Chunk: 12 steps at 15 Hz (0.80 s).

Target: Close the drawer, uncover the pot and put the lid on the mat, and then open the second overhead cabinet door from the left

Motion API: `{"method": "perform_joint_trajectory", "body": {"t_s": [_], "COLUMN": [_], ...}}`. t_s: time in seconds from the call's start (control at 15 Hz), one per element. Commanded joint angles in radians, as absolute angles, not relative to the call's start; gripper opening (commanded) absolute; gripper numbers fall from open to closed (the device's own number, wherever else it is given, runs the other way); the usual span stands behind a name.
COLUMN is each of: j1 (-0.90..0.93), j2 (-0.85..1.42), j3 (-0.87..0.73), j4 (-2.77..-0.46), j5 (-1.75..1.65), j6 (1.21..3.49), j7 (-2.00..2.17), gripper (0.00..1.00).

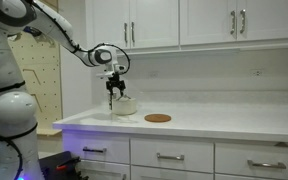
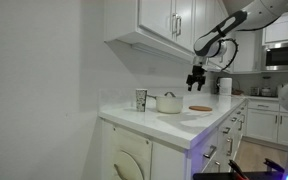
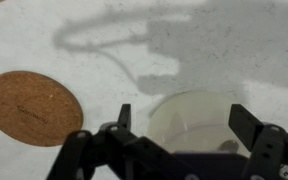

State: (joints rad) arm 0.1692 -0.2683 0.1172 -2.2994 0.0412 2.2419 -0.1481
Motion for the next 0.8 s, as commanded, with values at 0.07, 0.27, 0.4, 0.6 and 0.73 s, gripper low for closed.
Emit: {"method": "perform_joint_trajectory", "body": {"t_s": [0.07,0.27,0.4,0.6,0.73], "j1": [0.176,0.181,0.185,0.188,0.193], "j2": [-0.167,-0.119,-0.082,-0.027,0.011], "j3": [0.172,0.195,0.204,0.212,0.212], "j4": [-2.170,-2.097,-2.050,-1.983,-1.939], "j5": [0.024,0.022,0.017,0.004,-0.004], "j6": [2.224,2.217,2.210,2.205,2.198], "j7": [-0.040,0.007,0.028,0.055,0.062], "gripper": [1.00,1.00,1.00,1.00,1.00]}}
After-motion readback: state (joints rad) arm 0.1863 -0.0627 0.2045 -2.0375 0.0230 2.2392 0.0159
